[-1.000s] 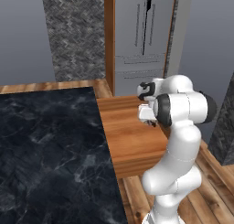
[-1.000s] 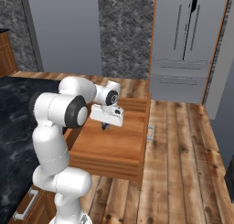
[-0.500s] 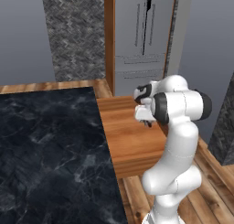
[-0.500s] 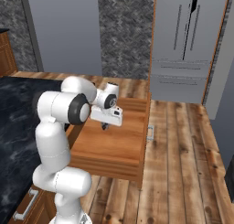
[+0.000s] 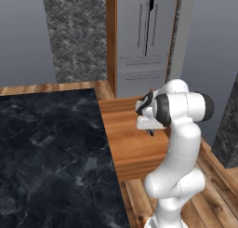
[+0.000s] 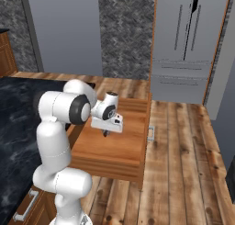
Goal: Pick up the metallic utensils from the counter and place them in the open drawer. Make sure not to pick up any wooden utensils.
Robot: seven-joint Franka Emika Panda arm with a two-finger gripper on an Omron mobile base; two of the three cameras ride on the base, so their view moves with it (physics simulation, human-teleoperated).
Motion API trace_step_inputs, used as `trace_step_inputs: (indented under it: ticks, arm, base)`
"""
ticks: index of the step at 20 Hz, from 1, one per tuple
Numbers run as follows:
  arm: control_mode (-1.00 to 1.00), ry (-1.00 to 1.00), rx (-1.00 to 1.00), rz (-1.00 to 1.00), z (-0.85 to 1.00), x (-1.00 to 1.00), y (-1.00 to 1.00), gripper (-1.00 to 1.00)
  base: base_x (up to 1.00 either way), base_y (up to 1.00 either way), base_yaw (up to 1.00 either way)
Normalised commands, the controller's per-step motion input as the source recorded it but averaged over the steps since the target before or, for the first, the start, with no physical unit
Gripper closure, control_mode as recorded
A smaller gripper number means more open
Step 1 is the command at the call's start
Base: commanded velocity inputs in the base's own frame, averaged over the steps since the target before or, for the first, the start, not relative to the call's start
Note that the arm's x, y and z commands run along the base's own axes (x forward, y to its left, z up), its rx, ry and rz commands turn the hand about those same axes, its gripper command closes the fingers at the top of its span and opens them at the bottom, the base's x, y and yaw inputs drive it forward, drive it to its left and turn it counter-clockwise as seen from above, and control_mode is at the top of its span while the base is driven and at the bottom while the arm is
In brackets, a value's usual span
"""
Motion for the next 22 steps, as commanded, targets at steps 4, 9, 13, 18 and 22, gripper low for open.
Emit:
trace_step_inputs:
  ticks: [4,9,13,18,22]
  arm:
    - [-1.00,-0.08,0.00,0.03,-0.40,0.00,0.00,1.00]
    - [-1.00,-0.06,0.00,0.01,-0.32,0.19,0.01,1.00]
    - [-1.00,0.00,0.00,0.00,-0.05,0.63,0.00,1.00]
    - [-1.00,0.00,0.00,0.00,0.00,0.68,0.00,1.00]
    - [-1.00,0.00,0.00,0.00,0.00,0.52,0.00,1.00]
  base:
    - [0.00,0.00,0.00]
    - [0.00,0.00,0.00]
    - [0.00,0.00,0.00]
    - [0.00,0.00,0.00]
    - [0.00,0.00,0.00]
